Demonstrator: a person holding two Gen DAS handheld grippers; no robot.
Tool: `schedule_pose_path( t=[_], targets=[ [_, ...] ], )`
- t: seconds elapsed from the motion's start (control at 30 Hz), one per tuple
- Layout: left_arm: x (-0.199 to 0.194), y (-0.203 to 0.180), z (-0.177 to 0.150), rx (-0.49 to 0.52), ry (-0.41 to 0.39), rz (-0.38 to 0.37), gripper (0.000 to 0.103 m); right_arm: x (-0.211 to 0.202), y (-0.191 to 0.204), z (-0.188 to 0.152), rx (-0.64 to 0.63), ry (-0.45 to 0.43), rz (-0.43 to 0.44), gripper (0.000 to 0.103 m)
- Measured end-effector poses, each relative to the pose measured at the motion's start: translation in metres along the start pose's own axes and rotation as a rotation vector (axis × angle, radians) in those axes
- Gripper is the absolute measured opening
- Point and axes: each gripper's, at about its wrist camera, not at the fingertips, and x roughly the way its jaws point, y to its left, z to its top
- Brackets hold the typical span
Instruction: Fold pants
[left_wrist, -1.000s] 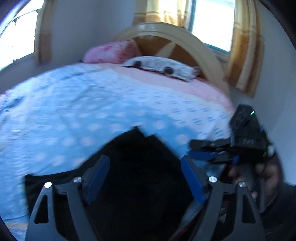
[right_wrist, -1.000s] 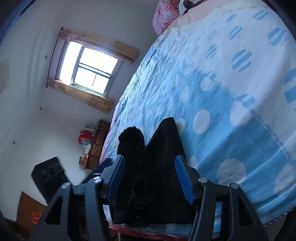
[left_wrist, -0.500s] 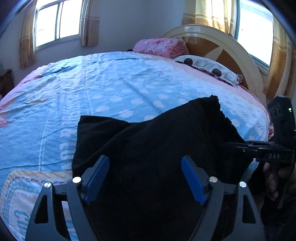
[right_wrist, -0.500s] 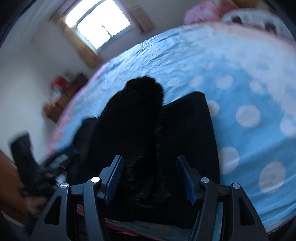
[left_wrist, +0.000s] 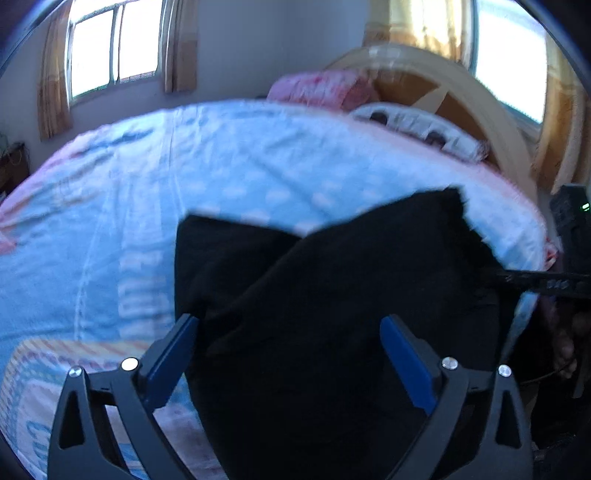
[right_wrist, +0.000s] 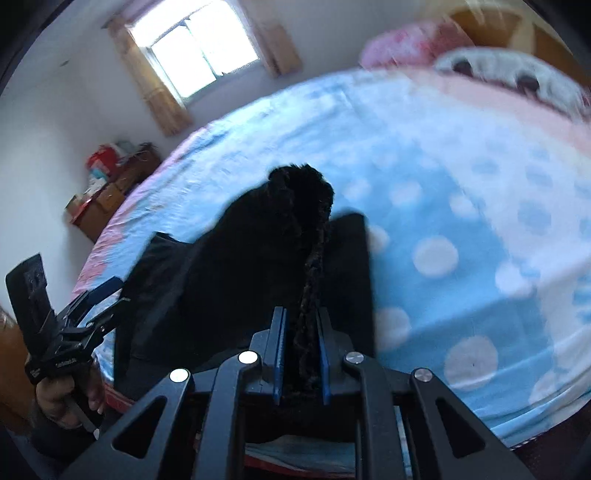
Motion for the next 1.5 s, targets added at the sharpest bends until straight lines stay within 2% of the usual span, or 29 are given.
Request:
schedule_pose_path(
  t=[0.07,0.13,0.17,0.2,0.27,0.33,0.37,0.4,0.43,0.47,0.5,0.57,0.67,0.7,0.83,1.07,1.23,1.33,1.43,1.47,1.5],
  targets=[
    [0.008,0.005,-0.005,-0.017,0.018,-0.002,0.1,-0.002,-0.008,0.0,0.045,-0.007,0.03,0.019],
    [0.011,0.009,-0.007,-0.038,0.017,-0.013,0.103,-0.006,-0.016,0.002,0.082,0.001,0.039,0.033],
    [0.012,0.01,-0.007,-0.047,0.02,-0.017,0.103,-0.008,-0.019,0.004,0.088,0.003,0.042,0.034],
    [0.013,0.011,-0.008,-0.052,0.021,-0.022,0.103,-0.013,-0.019,0.005,0.087,-0.007,0.018,0.034],
    [0.013,0.011,-0.008,-0.057,0.021,-0.024,0.103,-0.027,-0.013,0.008,0.047,-0.055,-0.115,0.04],
    [0.013,0.009,-0.008,-0.049,0.02,-0.02,0.103,-0.048,-0.008,0.012,0.035,-0.139,-0.138,0.041],
    [0.014,0.009,-0.008,-0.047,0.023,-0.018,0.103,-0.058,-0.003,0.015,0.035,-0.189,-0.116,0.041],
    [0.014,0.009,-0.008,-0.046,0.026,-0.017,0.103,-0.067,0.007,0.017,0.021,-0.235,-0.045,0.043],
    [0.014,0.009,-0.007,-0.052,0.03,-0.02,0.103,-0.067,0.015,0.019,0.003,-0.244,0.027,0.049],
    [0.014,0.009,-0.007,-0.055,0.036,-0.02,0.103,-0.06,0.028,0.019,-0.022,-0.219,0.102,0.051],
    [0.014,0.009,-0.007,-0.055,0.04,-0.019,0.103,-0.049,0.038,0.019,-0.043,-0.173,0.14,0.052],
    [0.014,0.009,-0.006,-0.049,0.048,-0.015,0.103,-0.022,0.053,0.013,-0.079,-0.068,0.171,0.052],
    [0.015,0.009,-0.007,-0.048,0.062,-0.014,0.103,0.005,0.06,-0.005,-0.118,0.041,0.139,0.052],
    [0.015,0.009,-0.007,-0.045,0.066,-0.013,0.103,0.009,0.058,-0.014,-0.137,0.059,0.107,0.052],
    [0.017,0.007,-0.008,-0.037,0.072,-0.012,0.103,0.008,0.057,-0.029,-0.212,0.096,0.084,0.052],
    [0.011,0.009,-0.008,-0.056,0.067,-0.016,0.103,-0.003,0.07,-0.027,-0.289,0.088,0.032,0.052],
    [-0.011,-0.007,-0.011,-0.054,0.007,-0.065,0.103,-0.015,0.079,0.015,-0.263,0.025,0.081,0.052],
    [-0.01,-0.027,-0.012,0.019,-0.005,-0.037,0.103,-0.011,0.079,0.04,-0.246,-0.016,0.118,0.052],
    [0.002,-0.031,-0.012,0.04,0.018,-0.005,0.103,0.009,0.074,0.06,-0.2,0.007,0.155,0.052],
    [0.004,-0.029,-0.011,0.035,0.023,-0.002,0.103,0.018,0.069,0.064,-0.18,0.022,0.155,0.052],
    [0.005,-0.026,-0.009,0.023,0.031,-0.005,0.103,0.028,0.058,0.069,-0.153,0.026,0.081,0.052]
  ],
)
